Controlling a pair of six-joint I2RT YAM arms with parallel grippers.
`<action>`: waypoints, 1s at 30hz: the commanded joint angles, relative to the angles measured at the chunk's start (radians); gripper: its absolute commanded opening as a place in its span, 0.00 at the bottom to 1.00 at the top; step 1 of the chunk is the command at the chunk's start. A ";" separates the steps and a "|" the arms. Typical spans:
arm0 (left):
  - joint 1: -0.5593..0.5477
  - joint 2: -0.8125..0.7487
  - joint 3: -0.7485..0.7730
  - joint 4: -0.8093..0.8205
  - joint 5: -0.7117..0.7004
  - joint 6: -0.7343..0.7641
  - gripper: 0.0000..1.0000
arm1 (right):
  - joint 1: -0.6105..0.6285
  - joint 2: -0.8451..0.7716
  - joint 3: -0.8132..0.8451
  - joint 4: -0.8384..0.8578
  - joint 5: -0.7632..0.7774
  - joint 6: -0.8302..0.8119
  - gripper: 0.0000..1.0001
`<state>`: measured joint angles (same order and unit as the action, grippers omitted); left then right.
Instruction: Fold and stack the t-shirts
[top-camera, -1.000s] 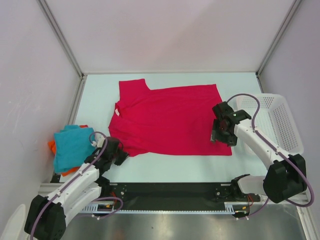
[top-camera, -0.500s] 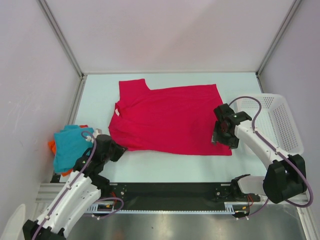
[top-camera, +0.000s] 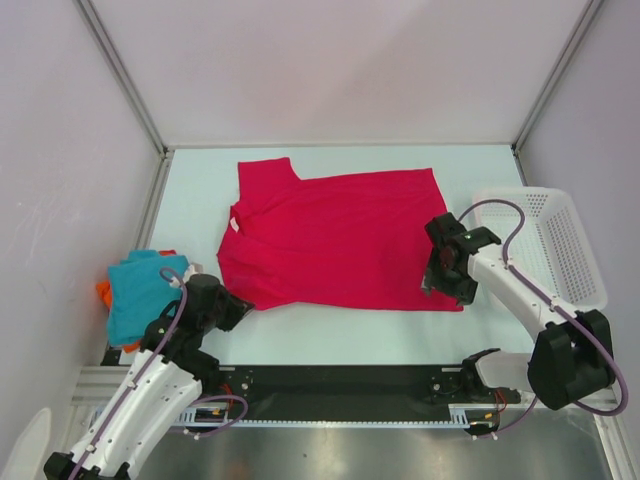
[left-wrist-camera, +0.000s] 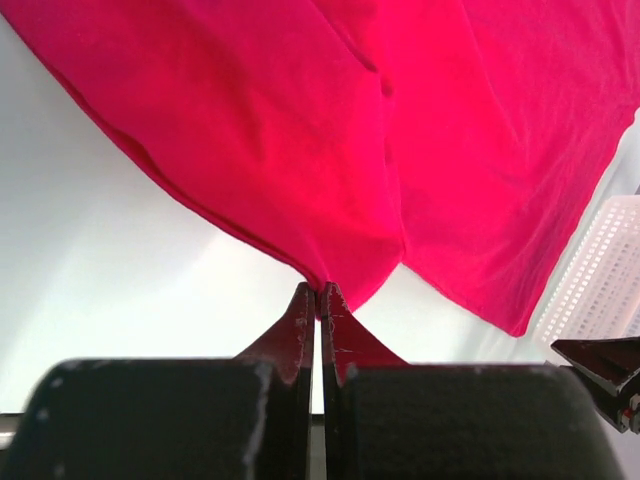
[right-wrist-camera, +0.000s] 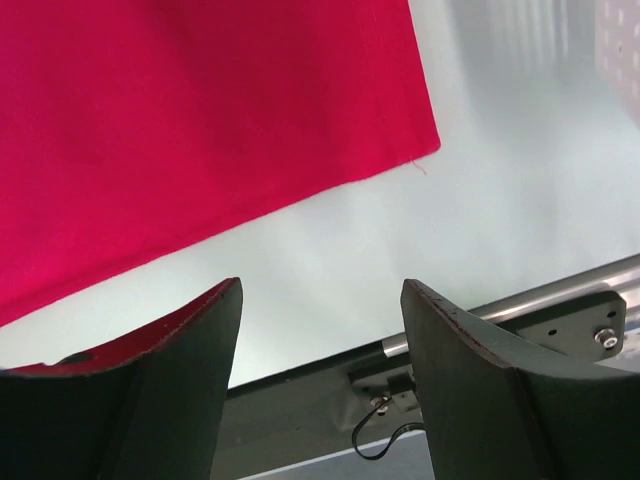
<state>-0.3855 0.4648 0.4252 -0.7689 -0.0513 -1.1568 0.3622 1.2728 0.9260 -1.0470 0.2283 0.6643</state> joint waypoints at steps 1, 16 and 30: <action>0.008 0.020 0.035 0.023 0.027 0.039 0.00 | 0.040 -0.050 -0.010 -0.067 0.043 0.098 0.70; 0.033 0.121 0.153 0.022 0.091 0.232 0.00 | 0.139 -0.260 -0.191 0.137 0.166 0.406 0.66; 0.109 0.143 0.228 -0.055 0.119 0.341 0.00 | 0.138 -0.096 -0.243 0.282 0.330 0.481 0.69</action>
<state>-0.2981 0.6025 0.5850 -0.7990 0.0566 -0.8860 0.4957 1.1397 0.6922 -0.8047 0.4648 1.0832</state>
